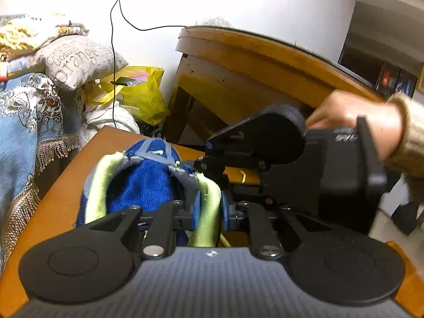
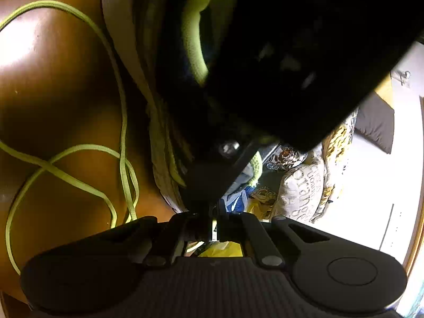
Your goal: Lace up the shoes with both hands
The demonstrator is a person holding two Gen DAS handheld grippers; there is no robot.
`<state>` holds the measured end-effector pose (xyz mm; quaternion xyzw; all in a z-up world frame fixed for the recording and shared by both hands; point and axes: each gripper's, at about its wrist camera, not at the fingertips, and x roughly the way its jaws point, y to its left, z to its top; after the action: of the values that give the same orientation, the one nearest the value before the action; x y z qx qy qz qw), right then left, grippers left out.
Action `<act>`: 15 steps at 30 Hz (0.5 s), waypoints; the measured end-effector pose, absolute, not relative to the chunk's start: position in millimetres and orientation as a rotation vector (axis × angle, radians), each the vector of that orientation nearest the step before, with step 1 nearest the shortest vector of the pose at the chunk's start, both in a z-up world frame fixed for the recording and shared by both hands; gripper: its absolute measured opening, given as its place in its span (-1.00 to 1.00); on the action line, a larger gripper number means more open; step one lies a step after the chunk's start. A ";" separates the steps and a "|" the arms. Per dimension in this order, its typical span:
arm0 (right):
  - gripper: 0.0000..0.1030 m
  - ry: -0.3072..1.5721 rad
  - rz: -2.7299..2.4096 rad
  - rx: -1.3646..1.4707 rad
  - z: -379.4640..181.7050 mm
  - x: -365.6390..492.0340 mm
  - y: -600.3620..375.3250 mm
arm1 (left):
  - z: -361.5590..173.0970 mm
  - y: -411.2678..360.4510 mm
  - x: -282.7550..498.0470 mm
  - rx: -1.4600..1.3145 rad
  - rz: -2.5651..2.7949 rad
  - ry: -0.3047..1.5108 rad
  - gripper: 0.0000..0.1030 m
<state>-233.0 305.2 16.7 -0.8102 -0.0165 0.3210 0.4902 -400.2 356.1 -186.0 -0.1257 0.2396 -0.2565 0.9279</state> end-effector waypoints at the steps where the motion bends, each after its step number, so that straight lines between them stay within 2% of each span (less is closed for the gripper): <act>1: -0.95 -0.027 0.775 -1.955 21.3 -230.0 306.9 | -184.1 361.2 -400.9 -0.287 -0.542 0.492 -0.66; 4: -0.73 -0.017 0.749 -1.914 35.1 -223.0 309.6 | -176.7 369.3 -404.6 -0.288 -0.557 0.488 -0.66; 6: -0.45 -0.006 0.732 -1.874 49.1 -218.1 312.1 | -171.3 372.3 -409.4 -0.261 -0.549 0.470 -0.66; 11: -0.41 0.041 0.684 -1.737 90.6 -211.0 315.7 | -156.8 382.4 -417.3 -0.231 -0.551 0.419 -0.66; 15: -0.41 0.117 0.573 -1.518 134.0 -204.9 320.4 | -152.3 384.5 -411.6 -0.184 -0.551 0.443 -0.66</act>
<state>-204.9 320.4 134.0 -0.6781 0.0523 0.2560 0.6870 -411.6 384.5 -152.3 -0.0901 0.2166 -0.2696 0.9340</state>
